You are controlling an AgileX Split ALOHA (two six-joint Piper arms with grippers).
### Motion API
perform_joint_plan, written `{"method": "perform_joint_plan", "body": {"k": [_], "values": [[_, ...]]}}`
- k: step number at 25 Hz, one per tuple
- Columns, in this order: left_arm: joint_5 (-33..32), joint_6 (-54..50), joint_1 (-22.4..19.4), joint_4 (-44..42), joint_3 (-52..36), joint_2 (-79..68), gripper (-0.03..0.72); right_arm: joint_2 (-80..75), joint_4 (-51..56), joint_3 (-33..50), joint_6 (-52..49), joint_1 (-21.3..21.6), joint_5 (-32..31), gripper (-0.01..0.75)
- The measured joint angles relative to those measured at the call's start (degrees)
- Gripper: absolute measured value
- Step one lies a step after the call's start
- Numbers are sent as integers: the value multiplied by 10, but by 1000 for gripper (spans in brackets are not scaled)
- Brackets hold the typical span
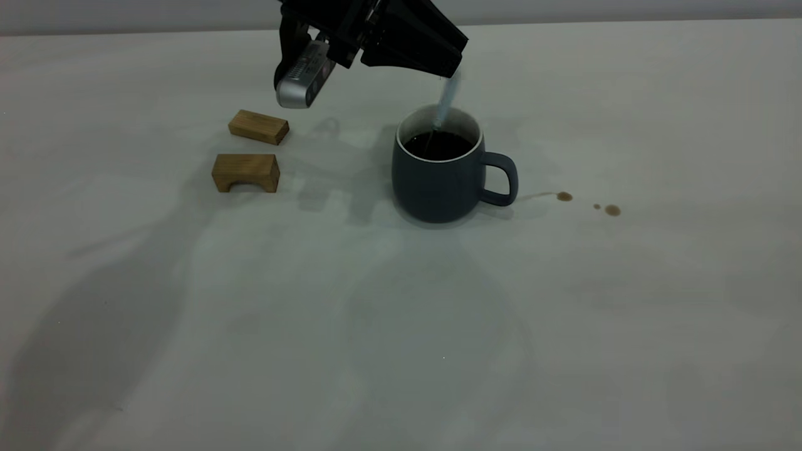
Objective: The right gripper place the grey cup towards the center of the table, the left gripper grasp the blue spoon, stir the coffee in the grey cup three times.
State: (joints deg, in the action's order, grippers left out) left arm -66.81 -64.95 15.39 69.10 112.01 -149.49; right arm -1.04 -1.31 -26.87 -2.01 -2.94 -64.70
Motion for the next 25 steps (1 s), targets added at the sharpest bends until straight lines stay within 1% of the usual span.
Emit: {"method": "perform_joint_plan", "body": {"k": [4,7,10,13,16,19,22,23,25], "values": [[-1,0,0,0,7,0,495,0,0,0,0,0,0,238],[-1,0,-1,-23,36,6,556,0,0,0,0,0,0,238],[-1,0,-1,-132,78,39,579,0,0,0,0,0,0,238],[-1,0,-1,-291,120,93,583,0,0,0,0,0,0,238],[-1,0,-2,-401,136,155,583,0,0,0,0,0,0,238],[-1,-3,-2,-474,136,206,583,0,0,0,0,0,0,238],[-1,1,-2,-521,136,245,583,0,0,0,0,0,0,238],[-1,16,-2,-540,136,256,583,0,0,0,0,0,0,238],[-1,86,-2,-583,136,287,583,0,0,0,0,0,0,238]]}}
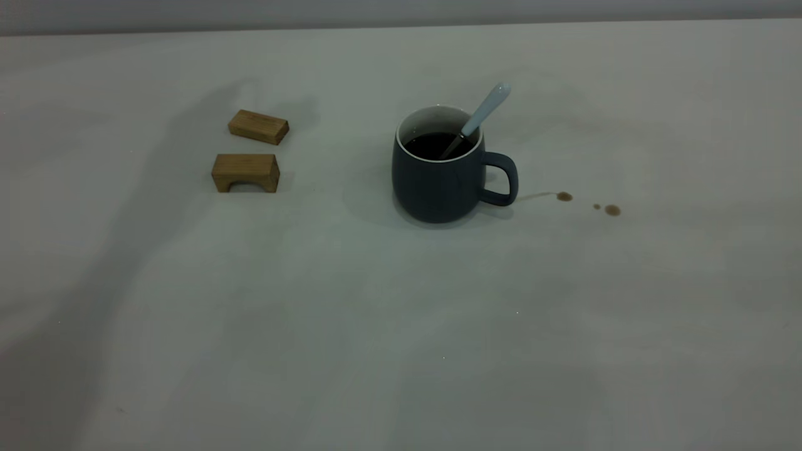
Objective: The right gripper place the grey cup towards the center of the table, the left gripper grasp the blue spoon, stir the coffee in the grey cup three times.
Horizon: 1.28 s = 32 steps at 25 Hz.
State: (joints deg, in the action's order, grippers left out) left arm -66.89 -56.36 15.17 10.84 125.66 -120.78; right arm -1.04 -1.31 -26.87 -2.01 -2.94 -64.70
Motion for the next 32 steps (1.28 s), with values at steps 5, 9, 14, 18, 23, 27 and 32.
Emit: {"method": "perform_joint_plan", "body": {"k": [5,9,14,18,23,27,32], "values": [[0,317,1,-55,0,84,583,0,0,0,0,0,0,238],[0,392,3,-95,-22,147,583,0,0,0,0,0,0,238],[0,415,3,-199,-197,272,583,0,0,0,0,0,0,238],[0,422,3,-237,-397,394,583,0,0,0,0,0,0,238],[0,453,3,-235,-623,537,583,0,0,0,0,0,0,238],[0,481,-27,-201,-771,657,583,0,0,0,0,0,0,238],[3,522,-97,-172,-885,826,583,0,0,0,0,0,0,238]]}}
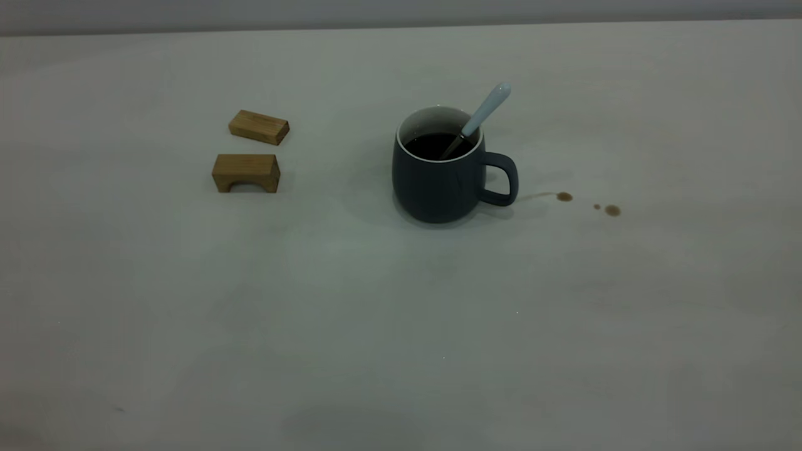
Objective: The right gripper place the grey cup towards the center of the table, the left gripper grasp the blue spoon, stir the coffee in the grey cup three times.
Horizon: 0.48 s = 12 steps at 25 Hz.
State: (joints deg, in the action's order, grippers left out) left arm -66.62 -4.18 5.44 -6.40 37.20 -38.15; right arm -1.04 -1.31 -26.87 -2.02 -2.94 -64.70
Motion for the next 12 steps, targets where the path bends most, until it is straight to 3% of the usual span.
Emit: {"method": "perform_joint_plan", "body": {"k": [7,12], "values": [[11,10,-54,21,-65,221,583,0,0,0,0,0,0,238],[14,19,-72,32,-83,296,583,0,0,0,0,0,0,238]]}}
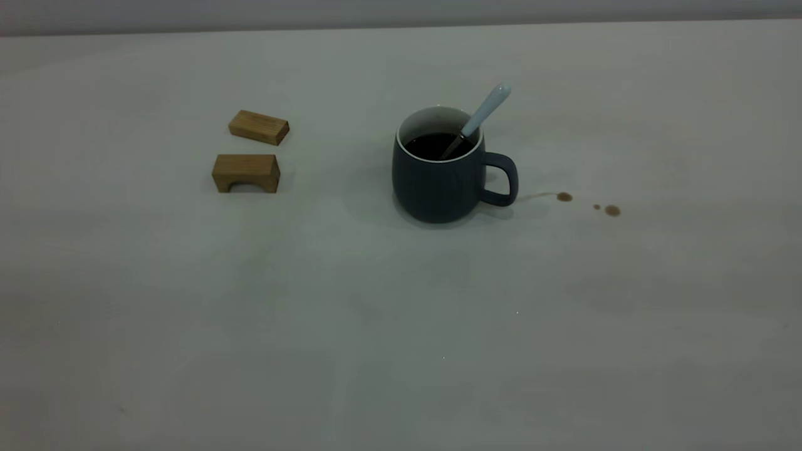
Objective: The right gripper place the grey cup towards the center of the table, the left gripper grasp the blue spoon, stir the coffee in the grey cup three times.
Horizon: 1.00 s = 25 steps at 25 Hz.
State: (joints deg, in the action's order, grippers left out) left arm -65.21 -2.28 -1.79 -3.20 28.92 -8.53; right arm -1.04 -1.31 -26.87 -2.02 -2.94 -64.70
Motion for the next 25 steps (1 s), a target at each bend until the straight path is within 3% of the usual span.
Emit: {"method": "perform_joint_plan", "body": {"k": [10,25], "values": [[1,3,0,6,-10,95,583,0,0,0,0,0,0,238],[1,3,0,10,-10,96,583,0,0,0,0,0,0,238]]}}
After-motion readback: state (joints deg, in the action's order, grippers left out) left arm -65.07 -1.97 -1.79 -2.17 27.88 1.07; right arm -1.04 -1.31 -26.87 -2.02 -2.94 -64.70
